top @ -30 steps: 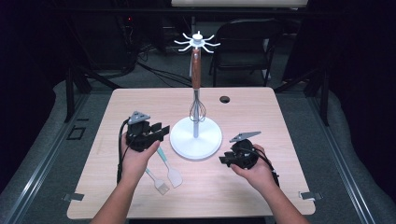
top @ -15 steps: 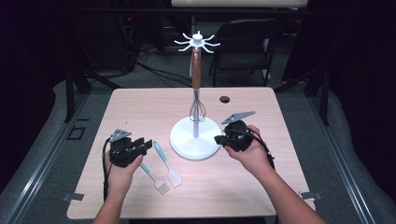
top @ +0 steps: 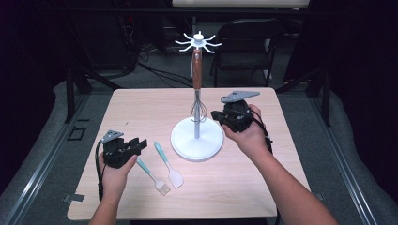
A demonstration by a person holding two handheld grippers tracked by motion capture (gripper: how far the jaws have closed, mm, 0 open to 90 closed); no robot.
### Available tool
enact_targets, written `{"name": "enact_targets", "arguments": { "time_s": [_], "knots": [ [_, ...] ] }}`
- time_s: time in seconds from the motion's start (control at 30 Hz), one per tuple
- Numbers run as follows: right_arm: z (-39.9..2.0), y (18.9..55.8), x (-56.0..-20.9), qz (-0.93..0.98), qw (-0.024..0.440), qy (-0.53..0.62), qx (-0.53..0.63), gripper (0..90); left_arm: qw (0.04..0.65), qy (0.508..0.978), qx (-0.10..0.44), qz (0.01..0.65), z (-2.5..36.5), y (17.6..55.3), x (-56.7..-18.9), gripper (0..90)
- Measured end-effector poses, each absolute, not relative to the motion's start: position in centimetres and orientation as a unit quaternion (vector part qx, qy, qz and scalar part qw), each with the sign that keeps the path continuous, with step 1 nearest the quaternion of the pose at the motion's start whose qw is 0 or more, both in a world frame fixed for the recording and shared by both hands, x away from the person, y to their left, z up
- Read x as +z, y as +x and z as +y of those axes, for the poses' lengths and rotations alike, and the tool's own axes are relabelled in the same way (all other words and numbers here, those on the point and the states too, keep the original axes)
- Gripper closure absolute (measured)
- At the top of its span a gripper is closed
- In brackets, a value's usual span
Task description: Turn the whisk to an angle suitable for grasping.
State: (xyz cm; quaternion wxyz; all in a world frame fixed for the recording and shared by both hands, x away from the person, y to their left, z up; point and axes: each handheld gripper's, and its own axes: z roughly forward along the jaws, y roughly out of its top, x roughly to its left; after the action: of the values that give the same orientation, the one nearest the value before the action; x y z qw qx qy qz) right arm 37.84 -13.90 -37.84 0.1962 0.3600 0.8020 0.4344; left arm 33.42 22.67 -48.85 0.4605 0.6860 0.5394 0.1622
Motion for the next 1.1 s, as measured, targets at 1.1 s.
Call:
{"name": "enact_targets", "arguments": {
  "time_s": [1.1],
  "knots": [
    [-13.3, 39.8, -26.7, 0.689, 0.329, 0.346, 0.545, 90.0, 0.462, 0.683, 0.165, 0.541, 22.9, 33.6, -49.1, 59.7]
  ]
}}
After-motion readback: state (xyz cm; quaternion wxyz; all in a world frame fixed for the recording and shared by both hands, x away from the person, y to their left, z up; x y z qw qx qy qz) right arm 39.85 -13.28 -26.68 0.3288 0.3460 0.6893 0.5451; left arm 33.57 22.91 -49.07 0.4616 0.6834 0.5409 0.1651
